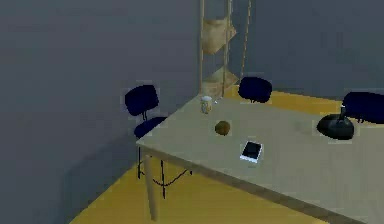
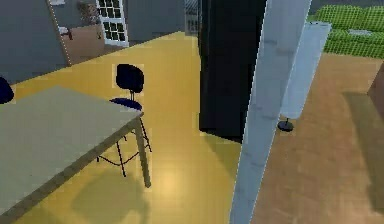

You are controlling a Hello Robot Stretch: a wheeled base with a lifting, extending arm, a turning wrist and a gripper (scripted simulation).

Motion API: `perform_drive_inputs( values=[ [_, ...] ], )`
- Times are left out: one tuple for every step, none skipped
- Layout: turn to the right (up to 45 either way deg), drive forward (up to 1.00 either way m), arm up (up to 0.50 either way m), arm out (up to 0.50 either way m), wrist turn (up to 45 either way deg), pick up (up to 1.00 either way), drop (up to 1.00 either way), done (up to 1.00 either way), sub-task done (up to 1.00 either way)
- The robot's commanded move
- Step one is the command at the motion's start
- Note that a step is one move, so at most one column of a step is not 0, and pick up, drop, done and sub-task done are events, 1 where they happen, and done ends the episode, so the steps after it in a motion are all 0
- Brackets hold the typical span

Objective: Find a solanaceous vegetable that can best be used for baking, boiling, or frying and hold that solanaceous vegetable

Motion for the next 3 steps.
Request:
perform_drive_inputs(
  values=[
    [0.0, 0.30, 0.00, 0.00, 0.0, 0.00, 0.00, 0.00, 0.00],
    [-45.0, 0.00, 0.00, 0.00, 0.0, 0.00, 0.00, 0.00, 0.00],
    [-27.0, 0.00, 0.00, 0.00, 0.0, 0.00, 0.00, 0.00, 0.00]
  ],
)
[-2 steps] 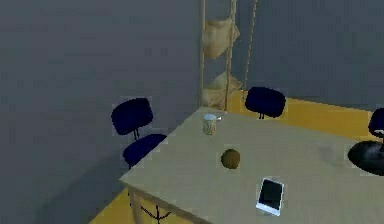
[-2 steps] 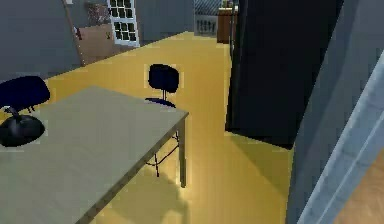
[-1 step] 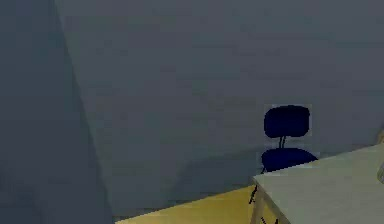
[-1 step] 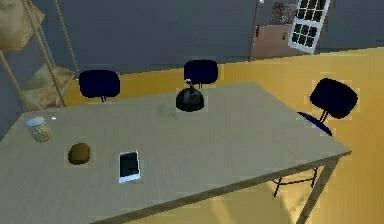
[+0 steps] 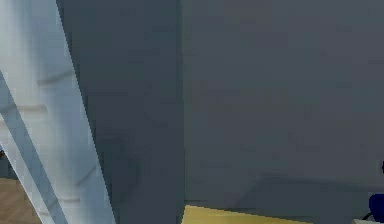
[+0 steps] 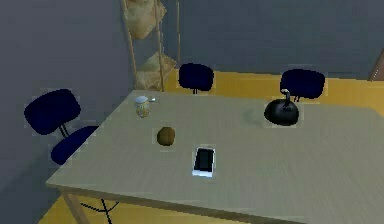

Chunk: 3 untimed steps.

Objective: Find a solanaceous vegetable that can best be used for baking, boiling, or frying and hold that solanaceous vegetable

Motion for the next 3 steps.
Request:
perform_drive_inputs(
  values=[
    [0.0, 0.00, 0.50, 0.00, 0.0, 0.00, 0.00, 0.00, 0.00],
    [0.0, 0.00, 0.36, 0.00, 0.0, 0.00, 0.00, 0.00, 0.00],
    [0.0, 0.00, 0.00, 0.50, 0.0, 0.00, 0.00, 0.00, 0.00]
  ],
)
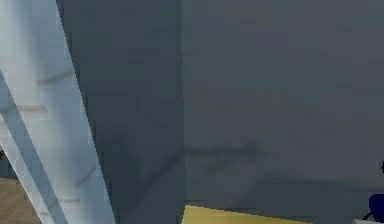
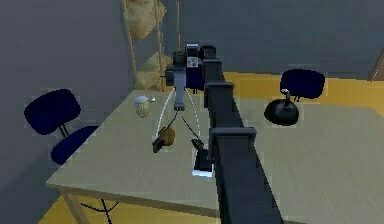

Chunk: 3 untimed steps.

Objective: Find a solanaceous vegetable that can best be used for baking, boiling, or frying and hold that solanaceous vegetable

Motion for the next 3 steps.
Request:
perform_drive_inputs(
  values=[
    [0.0, 0.00, 0.00, 0.00, 45.0, 0.00, 0.00, 0.00, 0.00],
    [0.0, 0.00, 0.00, 0.00, 45.0, 0.00, 0.00, 0.00, 0.00],
    [0.0, 0.00, 0.00, 0.00, 45.0, 0.00, 0.00, 0.00, 0.00]
  ],
)
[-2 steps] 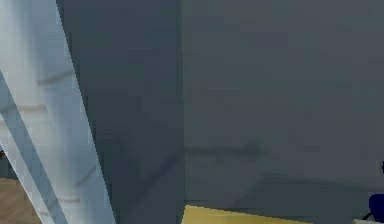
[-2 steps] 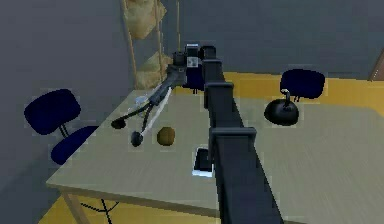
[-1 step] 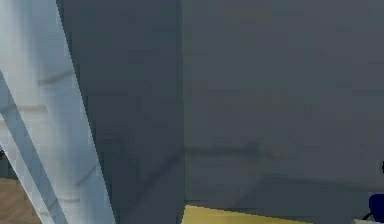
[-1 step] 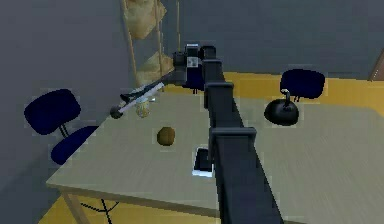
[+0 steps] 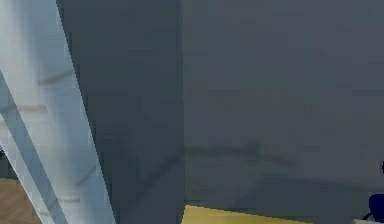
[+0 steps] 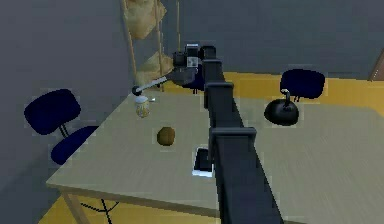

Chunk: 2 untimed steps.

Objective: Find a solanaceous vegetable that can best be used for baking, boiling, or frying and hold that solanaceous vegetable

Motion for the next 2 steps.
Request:
perform_drive_inputs(
  values=[
    [0.0, 0.00, 0.00, 0.00, 18.0, 0.00, 0.00, 0.00, 0.00],
    [0.0, 0.00, -0.30, 0.00, 0.0, 0.00, 0.00, 0.00, 0.00]
  ],
)
